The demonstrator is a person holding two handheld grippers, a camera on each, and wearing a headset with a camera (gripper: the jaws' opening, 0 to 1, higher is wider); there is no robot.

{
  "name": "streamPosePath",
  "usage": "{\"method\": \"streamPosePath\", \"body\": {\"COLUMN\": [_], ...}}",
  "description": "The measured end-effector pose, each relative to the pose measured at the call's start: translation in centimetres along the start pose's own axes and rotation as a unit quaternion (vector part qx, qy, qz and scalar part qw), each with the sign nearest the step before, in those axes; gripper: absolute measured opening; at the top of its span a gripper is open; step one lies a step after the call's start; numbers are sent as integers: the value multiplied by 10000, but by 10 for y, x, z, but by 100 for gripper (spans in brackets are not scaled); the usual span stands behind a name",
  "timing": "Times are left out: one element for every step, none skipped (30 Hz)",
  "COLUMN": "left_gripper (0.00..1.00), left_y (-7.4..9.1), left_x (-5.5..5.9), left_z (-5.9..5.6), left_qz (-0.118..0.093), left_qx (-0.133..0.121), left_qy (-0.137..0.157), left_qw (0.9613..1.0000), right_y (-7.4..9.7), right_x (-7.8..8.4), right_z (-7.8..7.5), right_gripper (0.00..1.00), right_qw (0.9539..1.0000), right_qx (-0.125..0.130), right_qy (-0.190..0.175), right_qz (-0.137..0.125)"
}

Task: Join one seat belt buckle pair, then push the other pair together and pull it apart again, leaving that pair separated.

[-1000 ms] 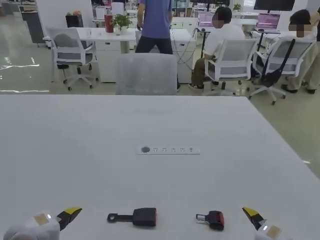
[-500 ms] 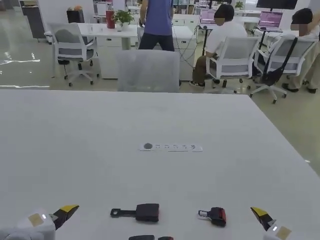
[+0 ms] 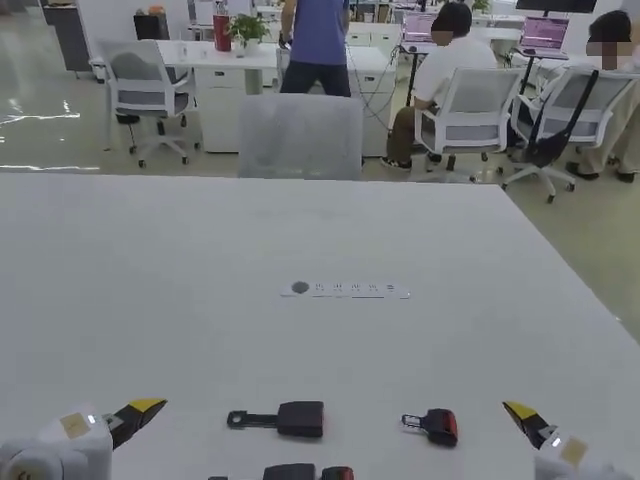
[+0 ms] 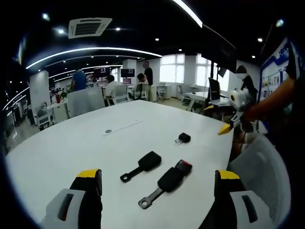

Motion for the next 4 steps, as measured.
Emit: {"method": "streamPosePath", "body": {"left_gripper": [100,100,100,100], "left_y": [0,0,0,-1], "left_x": [1,1,2,3], "left_z": [0,-1,-1,0], "left_qz": [1,11,24,44], "left_qx": [17,47,53,48], "left_qy": [-34,-71,-129,-133], "left_qw": [10000,10000,9999,9999], "right_y": [0,0,0,0], "right_x": [0,0,1,1], "right_z": [-1,-1,-1,-1], "right_gripper": [100,100,100,100], "right_qw": [10000,10000,10000,10000], "right_qx": [-1,-10,-25,-29], "right_qy": [5,-6,17,42], "right_qz": [-9,-17,-30,-3]}}
Point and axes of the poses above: the centre of the closed fingertips' face, and the gripper's own axes: y roughly backward along the fingers, z roughly to its left, x roughly out of its underside, the point moved 5 cm from there along y, roughly backward along the fingers, and after that the axes turned 10 degrees about z, right-handed, at the moved point
